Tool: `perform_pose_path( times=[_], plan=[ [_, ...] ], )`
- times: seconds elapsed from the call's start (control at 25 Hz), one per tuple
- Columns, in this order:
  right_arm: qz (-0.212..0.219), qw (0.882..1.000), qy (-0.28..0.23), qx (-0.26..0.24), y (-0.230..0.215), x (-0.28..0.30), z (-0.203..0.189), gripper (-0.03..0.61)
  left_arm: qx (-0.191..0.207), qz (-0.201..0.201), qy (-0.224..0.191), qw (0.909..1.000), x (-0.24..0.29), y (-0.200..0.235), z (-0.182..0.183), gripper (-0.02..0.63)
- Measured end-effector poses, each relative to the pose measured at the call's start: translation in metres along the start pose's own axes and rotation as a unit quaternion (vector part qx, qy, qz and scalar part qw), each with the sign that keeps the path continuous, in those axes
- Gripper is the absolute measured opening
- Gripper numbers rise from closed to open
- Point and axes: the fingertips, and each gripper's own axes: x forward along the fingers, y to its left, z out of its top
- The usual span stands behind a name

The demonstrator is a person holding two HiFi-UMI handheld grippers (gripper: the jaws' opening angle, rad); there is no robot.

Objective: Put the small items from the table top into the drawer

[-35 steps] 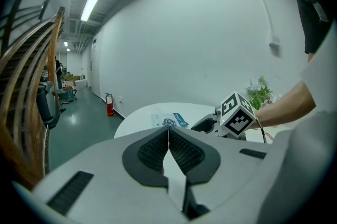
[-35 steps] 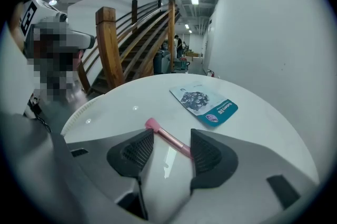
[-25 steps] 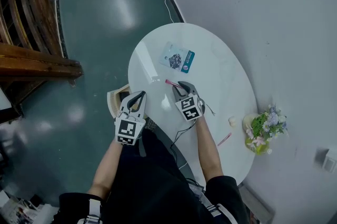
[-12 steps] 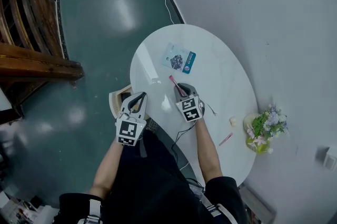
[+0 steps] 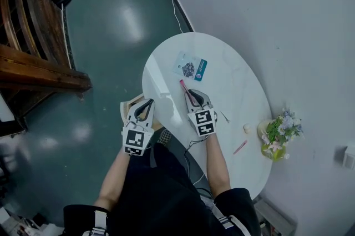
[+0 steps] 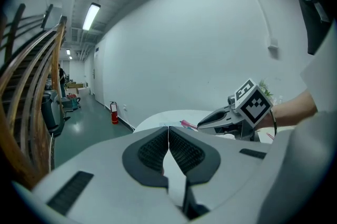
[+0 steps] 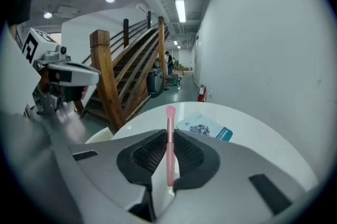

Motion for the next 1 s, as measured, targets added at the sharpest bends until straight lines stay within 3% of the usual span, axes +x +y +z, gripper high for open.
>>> perform_pose_path(
  times=[0.28, 0.56, 1.0],
  plan=[
    [-0.014, 0.997, -0.072, 0.013, 0.035, -0.038, 0.051, 0.063, 0.016, 0.0, -0.017, 0.9997, -0.028, 0.007, 0.011, 0.02],
    [-0.009, 0.993, -0.116, 0.018, 0.092, -0.058, 0.077, 0.063, 0.012, 0.002, -0.018, 0.9998, -0.057, 0.021, -0.001, 0.02],
    [0.05, 0.992, -0.111, 0.012, 0.194, -0.025, 0.065, 0.063, -0.015, 0.032, 0.0, 0.9994, -0.103, 0.06, -0.043, 0.02]
  ],
)
